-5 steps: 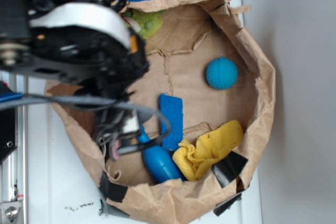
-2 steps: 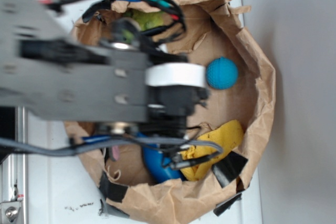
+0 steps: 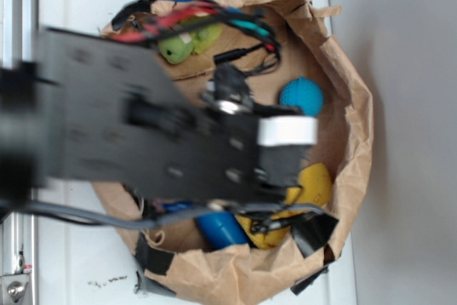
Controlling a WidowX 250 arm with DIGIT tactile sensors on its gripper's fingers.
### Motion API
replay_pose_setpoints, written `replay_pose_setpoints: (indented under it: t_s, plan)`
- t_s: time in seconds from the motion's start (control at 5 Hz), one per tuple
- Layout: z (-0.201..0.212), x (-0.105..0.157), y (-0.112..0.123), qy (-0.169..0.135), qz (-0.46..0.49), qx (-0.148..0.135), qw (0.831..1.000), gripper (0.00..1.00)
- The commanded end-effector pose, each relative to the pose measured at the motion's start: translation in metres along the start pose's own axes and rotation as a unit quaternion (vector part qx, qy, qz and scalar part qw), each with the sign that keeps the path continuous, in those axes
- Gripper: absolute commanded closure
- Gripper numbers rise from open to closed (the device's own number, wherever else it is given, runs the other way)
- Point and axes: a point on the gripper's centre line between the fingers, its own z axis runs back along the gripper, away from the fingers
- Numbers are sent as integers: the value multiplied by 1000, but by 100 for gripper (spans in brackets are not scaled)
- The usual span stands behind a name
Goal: Grab the blue ball.
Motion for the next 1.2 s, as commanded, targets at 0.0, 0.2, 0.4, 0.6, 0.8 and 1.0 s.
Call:
replay_pose_setpoints:
  t_s: [0.0, 0.2, 0.4, 0.6, 0.8, 1.0]
  plan:
    - [16, 11, -3, -27, 2, -8, 1000, 0]
    - [16, 11, -3, -27, 2, -8, 1000, 0]
    - [-5, 21, 2, -19, -86, -96, 991, 0]
    - [-7, 24, 8, -50, -148, -130, 979, 0]
    - [3, 22, 18, -85, -197, -137, 967, 0]
    - [17, 16, 26, -105, -205, -146, 962, 0]
